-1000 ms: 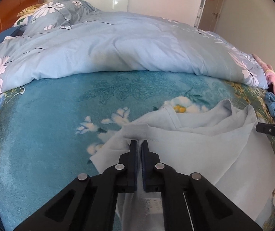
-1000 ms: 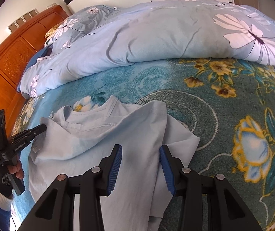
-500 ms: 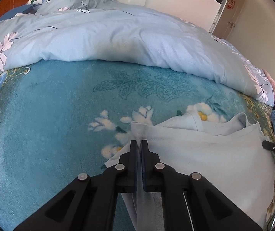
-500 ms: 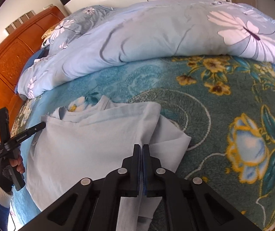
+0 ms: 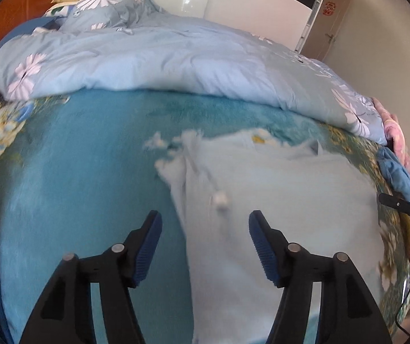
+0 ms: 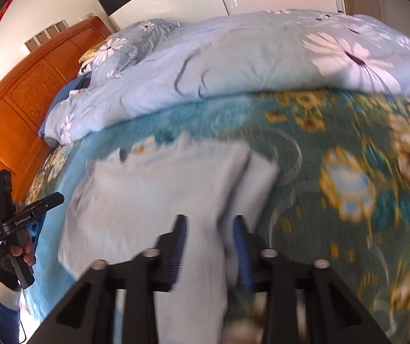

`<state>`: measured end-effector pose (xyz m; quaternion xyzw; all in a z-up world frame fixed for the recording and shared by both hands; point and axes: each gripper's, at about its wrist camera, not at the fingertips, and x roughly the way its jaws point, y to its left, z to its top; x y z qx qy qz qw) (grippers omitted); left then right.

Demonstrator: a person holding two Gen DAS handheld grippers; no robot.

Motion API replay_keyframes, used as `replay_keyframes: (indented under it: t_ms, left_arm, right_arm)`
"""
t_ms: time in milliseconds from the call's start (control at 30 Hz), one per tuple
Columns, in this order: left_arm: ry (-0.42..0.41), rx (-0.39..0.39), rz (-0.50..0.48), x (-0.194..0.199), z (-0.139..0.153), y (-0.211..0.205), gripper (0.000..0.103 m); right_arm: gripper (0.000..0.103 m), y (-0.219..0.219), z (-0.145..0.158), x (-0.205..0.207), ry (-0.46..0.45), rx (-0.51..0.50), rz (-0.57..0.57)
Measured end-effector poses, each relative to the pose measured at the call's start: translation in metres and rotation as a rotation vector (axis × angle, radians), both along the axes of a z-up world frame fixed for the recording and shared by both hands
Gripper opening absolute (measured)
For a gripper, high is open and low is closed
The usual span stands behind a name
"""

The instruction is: Fold clothes

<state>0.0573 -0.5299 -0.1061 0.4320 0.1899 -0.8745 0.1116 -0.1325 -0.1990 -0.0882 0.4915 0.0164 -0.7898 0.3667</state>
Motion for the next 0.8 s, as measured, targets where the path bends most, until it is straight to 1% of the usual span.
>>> replay_keyframes:
  t_ms: [100,200,333,367,467,567,600,633,667,700,733,767,800]
  left_arm:
    - [-0.037,0.07,-0.001,0.025,-0.017,0.007,0.066]
    - [-0.06,0.152,-0.01,0.04,-0.033,0.015,0.066]
    - [-0.058,0.162,-0.004,0.039,-0.037,0.023,0.066]
    - [-0.054,0.178,0.001,0.038,-0.036,0.022,0.066]
    - [-0.021,0.264,-0.01,0.037,-0.038,0.023,0.065]
    - [-0.017,0.261,0.002,0.034,-0.041,0.028,0.063]
    - [-0.005,0.281,0.022,0.035,-0.043,0.025,0.059]
    - [0.006,0.307,0.045,0.039,-0.044,0.021,0.055]
    - [0.015,0.338,0.071,0.043,-0.046,0.017,0.04]
    - [0.019,0.372,0.098,0.045,-0.048,0.012,0.025]
    - [0.019,0.394,0.118,0.047,-0.051,0.008,0.019]
    - [0.017,0.412,0.135,0.05,-0.054,0.005,0.01]
    - [0.02,0.426,0.145,0.052,-0.055,0.004,0.009]
  right_arm:
    - [0.041,0.022,-0.011,0.023,-0.057,-0.021,-0.017]
    - [0.042,0.035,-0.023,0.04,-0.116,-0.059,-0.03]
    - [0.043,0.033,-0.032,0.048,-0.143,-0.08,-0.035]
    - [0.043,0.031,-0.034,0.05,-0.147,-0.084,-0.036]
    - [0.044,0.027,-0.039,0.055,-0.161,-0.096,-0.038]
    - [0.041,0.029,-0.043,0.053,-0.191,-0.134,-0.058]
    - [0.038,0.03,-0.041,0.055,-0.192,-0.135,-0.059]
    - [0.029,0.031,-0.039,0.056,-0.193,-0.137,-0.061]
    - [0.023,0.032,-0.038,0.057,-0.194,-0.138,-0.063]
    - [0.013,0.033,-0.036,0.058,-0.194,-0.139,-0.065]
    - [0.011,0.034,-0.034,0.059,-0.195,-0.141,-0.067]
    - [0.01,0.035,-0.033,0.061,-0.196,-0.142,-0.069]
    - [0.009,0.036,-0.031,0.062,-0.197,-0.144,-0.071]
